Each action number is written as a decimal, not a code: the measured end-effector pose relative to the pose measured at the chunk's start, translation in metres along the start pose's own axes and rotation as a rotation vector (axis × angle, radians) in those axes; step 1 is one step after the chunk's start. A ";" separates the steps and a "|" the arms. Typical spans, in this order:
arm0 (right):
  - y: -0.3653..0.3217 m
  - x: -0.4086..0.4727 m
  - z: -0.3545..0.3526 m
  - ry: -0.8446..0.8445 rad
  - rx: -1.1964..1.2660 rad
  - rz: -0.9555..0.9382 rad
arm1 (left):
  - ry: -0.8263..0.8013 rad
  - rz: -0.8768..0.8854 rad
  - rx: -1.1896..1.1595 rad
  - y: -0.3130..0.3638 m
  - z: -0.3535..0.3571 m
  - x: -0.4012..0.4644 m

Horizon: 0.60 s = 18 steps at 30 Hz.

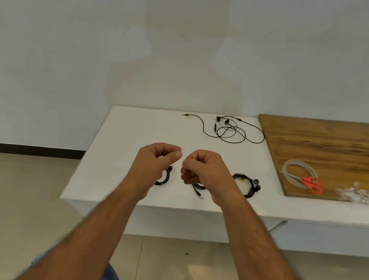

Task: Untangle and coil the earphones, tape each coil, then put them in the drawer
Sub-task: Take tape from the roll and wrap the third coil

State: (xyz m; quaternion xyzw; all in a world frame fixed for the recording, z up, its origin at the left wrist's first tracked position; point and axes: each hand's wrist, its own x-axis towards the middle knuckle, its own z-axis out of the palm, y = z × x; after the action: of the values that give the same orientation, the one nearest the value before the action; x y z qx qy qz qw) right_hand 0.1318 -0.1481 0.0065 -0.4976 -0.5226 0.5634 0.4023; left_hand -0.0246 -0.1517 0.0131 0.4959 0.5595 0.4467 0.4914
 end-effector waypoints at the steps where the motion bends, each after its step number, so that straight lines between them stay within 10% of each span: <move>1: 0.001 0.000 0.000 -0.013 -0.016 0.003 | 0.009 -0.004 -0.011 -0.001 -0.001 0.001; 18: 0.007 -0.001 0.017 0.073 0.013 0.010 | 0.064 -0.110 -0.171 -0.009 -0.001 0.004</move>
State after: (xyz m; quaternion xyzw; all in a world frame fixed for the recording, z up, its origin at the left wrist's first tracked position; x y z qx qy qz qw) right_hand 0.1156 -0.1529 -0.0012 -0.5177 -0.5013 0.5503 0.4218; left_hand -0.0266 -0.1485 0.0039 0.4061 0.5614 0.4807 0.5375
